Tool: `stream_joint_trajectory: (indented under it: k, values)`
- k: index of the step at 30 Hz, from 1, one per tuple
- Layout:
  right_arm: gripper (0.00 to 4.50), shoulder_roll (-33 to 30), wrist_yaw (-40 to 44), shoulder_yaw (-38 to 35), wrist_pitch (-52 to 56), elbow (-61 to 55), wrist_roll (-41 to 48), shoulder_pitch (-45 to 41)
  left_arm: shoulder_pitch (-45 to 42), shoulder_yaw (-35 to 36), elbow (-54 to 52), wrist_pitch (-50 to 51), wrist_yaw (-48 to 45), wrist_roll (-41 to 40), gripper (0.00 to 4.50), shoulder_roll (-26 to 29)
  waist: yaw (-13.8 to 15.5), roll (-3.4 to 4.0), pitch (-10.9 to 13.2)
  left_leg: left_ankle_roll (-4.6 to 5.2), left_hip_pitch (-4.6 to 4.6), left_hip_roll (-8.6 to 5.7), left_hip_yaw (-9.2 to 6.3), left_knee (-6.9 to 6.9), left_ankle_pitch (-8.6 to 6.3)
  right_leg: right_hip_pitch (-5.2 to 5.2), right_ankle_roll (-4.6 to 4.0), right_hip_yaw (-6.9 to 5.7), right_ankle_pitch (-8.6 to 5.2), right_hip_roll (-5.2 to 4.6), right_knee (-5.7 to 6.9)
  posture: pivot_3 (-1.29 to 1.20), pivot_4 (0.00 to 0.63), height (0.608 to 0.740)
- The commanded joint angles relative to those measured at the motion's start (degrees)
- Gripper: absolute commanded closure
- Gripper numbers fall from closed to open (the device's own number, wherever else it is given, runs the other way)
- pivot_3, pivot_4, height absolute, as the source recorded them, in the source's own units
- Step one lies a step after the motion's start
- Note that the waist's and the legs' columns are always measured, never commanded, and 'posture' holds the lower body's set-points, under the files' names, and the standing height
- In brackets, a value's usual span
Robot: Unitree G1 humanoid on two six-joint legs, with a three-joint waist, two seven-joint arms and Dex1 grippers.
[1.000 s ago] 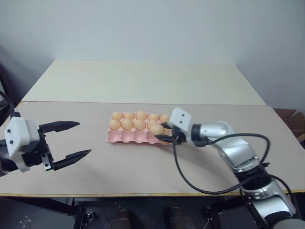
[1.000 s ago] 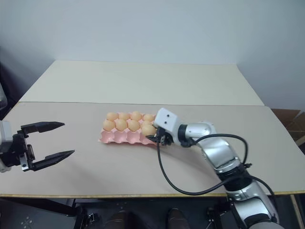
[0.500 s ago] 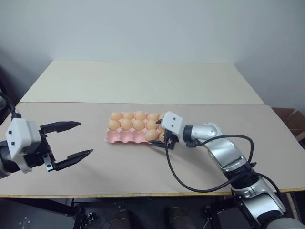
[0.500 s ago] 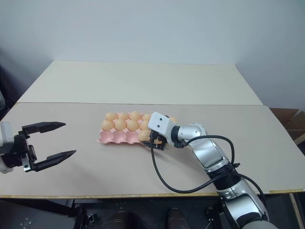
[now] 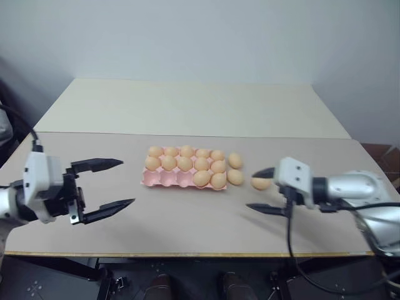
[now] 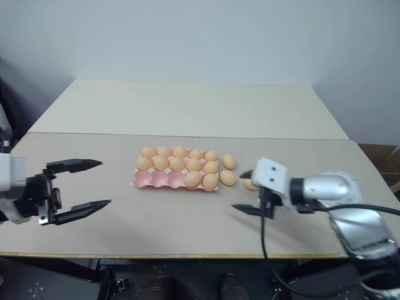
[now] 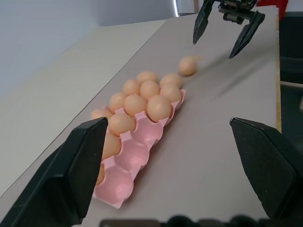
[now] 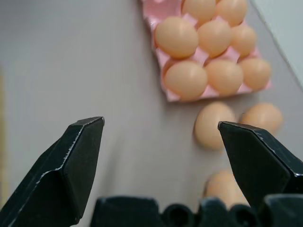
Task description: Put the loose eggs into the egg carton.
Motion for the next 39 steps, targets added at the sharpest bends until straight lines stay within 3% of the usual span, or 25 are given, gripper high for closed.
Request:
stream_joint_trajectory:
  k: [1, 6, 13, 19, 26, 38, 39]
  values:
    - [0.03, -3.23, 2.69, -6.46, -0.38, -1.95, 3.44, 2.49, -1.90, -1.14, 0.29, 0.17, -1.81, -2.19, 0.00, 0.48, -0.34, 0.00, 0.00, -0.01, 0.04, -0.01, 0.00, 0.00, 0.00, 0.02, 0.00, 0.01, 0.00, 0.00, 0.02, 0.00, 0.150, 0.740]
    - [0.03, -5.98, 1.80, -9.82, 0.53, -1.56, 3.91, 5.95, -4.08, -3.29, 1.98, 1.09, -4.83, -3.72, 0.00, 0.88, -0.57, 0.00, 0.00, 0.00, 0.03, -0.02, 0.00, 0.00, 0.00, 0.01, 0.00, 0.03, -0.01, -0.02, -0.01, 0.00, 0.150, 0.740]
    - [0.03, -5.39, -2.33, -7.94, 0.81, -0.96, 3.14, 5.38, -5.18, -4.29, 2.75, 0.52, -5.38, -2.91, 0.00, 0.39, -0.54, 0.00, 0.00, 0.00, 0.00, -0.04, -0.01, 0.00, 0.00, 0.00, 0.01, 0.03, -0.01, -0.03, -0.02, 0.00, 0.150, 0.740]
    - [0.03, 3.58, -11.48, 2.94, -1.08, 10.44, -4.37, -6.43, -5.24, -4.60, 2.65, 0.29, -4.99, -2.27, 0.00, 0.31, -0.94, -0.02, 0.00, 0.01, 0.05, -0.04, 0.00, 0.00, 0.00, 0.00, 0.00, 0.07, 0.00, 0.00, 0.00, 0.00, 0.150, 0.740]
    - [0.03, 9.27, -10.01, 11.86, -7.16, 26.69, -11.00, -16.62, -4.81, -4.03, 1.84, 0.70, -4.41, -1.86, 0.00, 0.83, -0.61, -0.01, 0.00, 0.02, -0.16, -0.06, -0.01, 0.00, 0.01, -0.08, -0.02, 0.06, 0.01, 0.01, -0.03, 0.00, 0.150, 0.740]
    - [0.03, 13.04, -7.48, 14.23, -12.12, 38.32, -14.56, -19.43, -2.21, -1.93, 0.09, 0.87, -2.98, -1.82, 0.00, 1.02, -0.87, 0.00, 0.00, 0.02, -0.08, -0.06, -0.02, 0.00, 0.02, -0.05, 0.01, 0.06, 0.01, 0.03, 0.07, 0.00, 0.150, 0.740]
    - [0.19, 13.31, -7.31, 14.17, -12.35, 38.90, -14.65, -19.53, -2.18, -1.97, 0.08, 0.74, -2.87, -1.67, 0.00, 0.98, -0.87, 0.00, 0.00, 0.02, -0.07, -0.06, -0.02, 0.00, 0.02, -0.05, 0.01, 0.06, 0.01, 0.03, 0.07, 0.00, 0.150, 0.740]
